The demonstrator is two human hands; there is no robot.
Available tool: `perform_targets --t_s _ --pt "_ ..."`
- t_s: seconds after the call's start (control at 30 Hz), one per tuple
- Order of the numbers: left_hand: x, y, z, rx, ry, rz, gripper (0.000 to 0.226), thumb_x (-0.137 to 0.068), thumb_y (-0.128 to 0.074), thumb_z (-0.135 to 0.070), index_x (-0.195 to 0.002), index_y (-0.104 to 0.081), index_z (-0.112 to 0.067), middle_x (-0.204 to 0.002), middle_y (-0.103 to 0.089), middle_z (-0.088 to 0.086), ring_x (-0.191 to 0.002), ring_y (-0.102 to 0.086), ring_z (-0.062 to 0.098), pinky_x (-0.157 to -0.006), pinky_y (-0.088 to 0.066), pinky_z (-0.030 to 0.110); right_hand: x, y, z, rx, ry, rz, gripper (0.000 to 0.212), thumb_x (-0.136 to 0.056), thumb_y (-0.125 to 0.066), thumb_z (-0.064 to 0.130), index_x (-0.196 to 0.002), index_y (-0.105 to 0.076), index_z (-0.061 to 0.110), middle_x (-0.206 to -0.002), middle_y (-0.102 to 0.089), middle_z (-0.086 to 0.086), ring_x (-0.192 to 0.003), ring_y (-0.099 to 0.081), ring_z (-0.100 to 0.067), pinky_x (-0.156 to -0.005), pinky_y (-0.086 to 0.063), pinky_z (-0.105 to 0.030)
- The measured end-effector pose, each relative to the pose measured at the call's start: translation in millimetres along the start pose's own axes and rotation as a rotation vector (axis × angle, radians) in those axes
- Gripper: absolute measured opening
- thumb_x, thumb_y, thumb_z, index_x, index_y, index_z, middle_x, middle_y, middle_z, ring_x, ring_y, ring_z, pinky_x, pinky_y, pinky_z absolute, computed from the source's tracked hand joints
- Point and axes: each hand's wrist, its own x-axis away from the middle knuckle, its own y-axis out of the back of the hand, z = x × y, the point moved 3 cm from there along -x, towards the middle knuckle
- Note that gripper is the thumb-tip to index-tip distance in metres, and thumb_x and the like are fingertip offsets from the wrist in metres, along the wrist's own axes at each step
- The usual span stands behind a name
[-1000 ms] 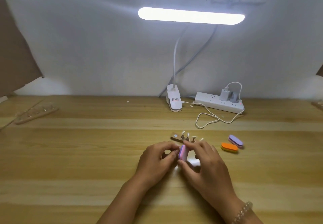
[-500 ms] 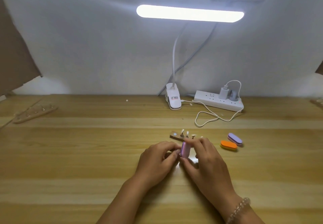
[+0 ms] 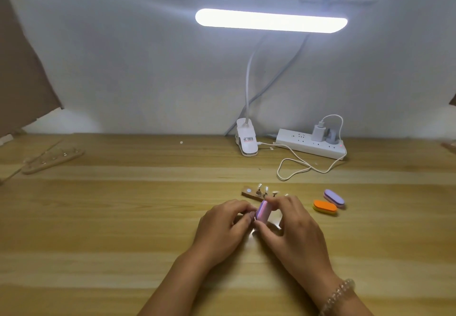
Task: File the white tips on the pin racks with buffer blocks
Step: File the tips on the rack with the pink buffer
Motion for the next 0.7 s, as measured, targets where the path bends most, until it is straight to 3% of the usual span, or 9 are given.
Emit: perform_targets --t_s 0.13,0.3,0.4,0.5,0.7 --pt "0.2 0.3 -0.4 -0.002 -0.006 0.000 0.019 -0.088 -0.053 -0.034 -0.098 -0.070 -0.034 -0.095 -0.069 -0.021 -0.088 -0.062 0.002 -0.074 -0.051 0.030 5.1 -3.9 2.5 -0.005 0.060 0.052 0.039 -0.073 -0.079 0.036 -0.108 -0.061 0.031 -0.098 -0.054 0.016 -0.072 -0.056 -0.006 -0.058 -0.034 -0.018" --pt "0.1 0.8 -0.6 0.025 0.001 -0.006 0.013 -0.092 -0.057 -0.030 -0.095 -0.070 -0.034 -0.094 -0.068 -0.023 -0.090 -0.063 0.001 -0.074 -0.051 0.027 0.3 -0.8 -2.4 -0.028 -0.030 0.030 0.042 -0.080 -0.075 0.041 -0.119 -0.061 0.031 -0.106 -0.053 0.014 -0.080 -0.060 -0.009 -0.061 -0.045 -0.023" --pt "0.0 1.9 -1.4 0.045 -0.004 -0.017 0.017 -0.089 -0.054 -0.031 -0.094 -0.070 -0.033 -0.092 -0.068 -0.022 -0.087 -0.061 0.000 -0.069 -0.046 0.022 4.8 -3.0 3.0 -0.009 0.053 0.077 0.039 -0.081 -0.071 0.044 -0.117 -0.061 0.034 -0.107 -0.052 0.018 -0.079 -0.059 -0.005 -0.057 -0.042 -0.020" --pt "-0.8 1.2 -1.1 0.032 0.004 -0.019 0.014 -0.093 -0.057 -0.028 -0.095 -0.070 -0.034 -0.093 -0.068 -0.022 -0.086 -0.061 -0.001 -0.068 -0.045 0.021 0.2 -1.5 -3.8 -0.061 -0.030 0.072 0.037 -0.082 -0.071 0.047 -0.116 -0.060 0.036 -0.102 -0.050 0.020 -0.073 -0.051 0.002 -0.060 -0.037 -0.017" --pt "-0.6 1.5 -0.5 0.044 0.002 -0.018 0.016 -0.095 -0.059 -0.021 -0.097 -0.071 -0.032 -0.093 -0.068 -0.020 -0.082 -0.059 -0.001 -0.065 -0.038 0.015 1.4 -1.9 0.8 -0.038 0.024 0.109 0.046 -0.083 -0.066 0.050 -0.127 -0.056 0.040 -0.116 -0.052 0.022 -0.084 -0.060 -0.004 -0.062 -0.047 -0.022"
